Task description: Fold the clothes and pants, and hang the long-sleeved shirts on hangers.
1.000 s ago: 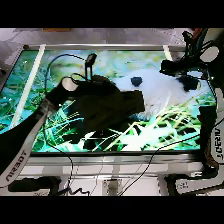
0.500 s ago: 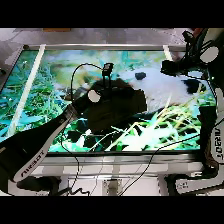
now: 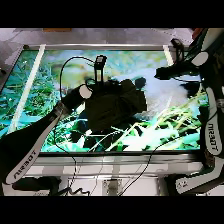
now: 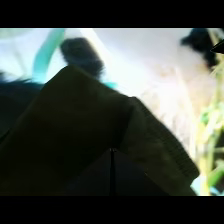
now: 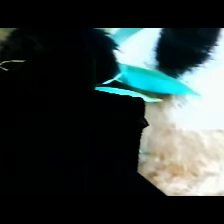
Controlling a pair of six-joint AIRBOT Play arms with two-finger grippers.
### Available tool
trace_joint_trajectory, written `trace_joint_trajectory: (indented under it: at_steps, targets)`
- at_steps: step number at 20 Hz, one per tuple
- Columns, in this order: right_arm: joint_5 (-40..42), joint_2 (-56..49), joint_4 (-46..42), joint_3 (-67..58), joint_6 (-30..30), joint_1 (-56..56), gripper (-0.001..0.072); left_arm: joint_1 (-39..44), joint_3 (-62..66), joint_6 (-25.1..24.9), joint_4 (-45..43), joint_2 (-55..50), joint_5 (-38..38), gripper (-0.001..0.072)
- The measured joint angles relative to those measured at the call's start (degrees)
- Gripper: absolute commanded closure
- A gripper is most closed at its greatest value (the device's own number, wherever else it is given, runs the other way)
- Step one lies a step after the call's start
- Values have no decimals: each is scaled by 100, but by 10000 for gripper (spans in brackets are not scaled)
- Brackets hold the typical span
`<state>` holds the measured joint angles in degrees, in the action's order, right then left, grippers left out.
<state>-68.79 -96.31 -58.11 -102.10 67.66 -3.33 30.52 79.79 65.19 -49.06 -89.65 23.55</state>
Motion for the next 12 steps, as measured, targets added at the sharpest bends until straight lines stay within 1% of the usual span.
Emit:
trace_joint_trajectory:
  at_steps: [1,2,4,7,10,12]
  targets:
    - [48,-111,256,7,-109,59,590,-46,0,0,-107,-59,57,700]
    - [118,-205,444,17,-190,149,677,-72,0,2,-188,-142,103,700]
    - [348,-367,741,24,-302,420,676,-61,0,24,-306,-372,173,700]
    - [850,-520,793,28,-378,918,676,166,-2,164,-382,-691,219,700]
    - [1351,-603,505,31,-407,1351,678,667,0,236,-409,-863,249,698]
    - [1493,-636,271,31,-404,1486,678,1080,0,258,-424,-911,302,698]
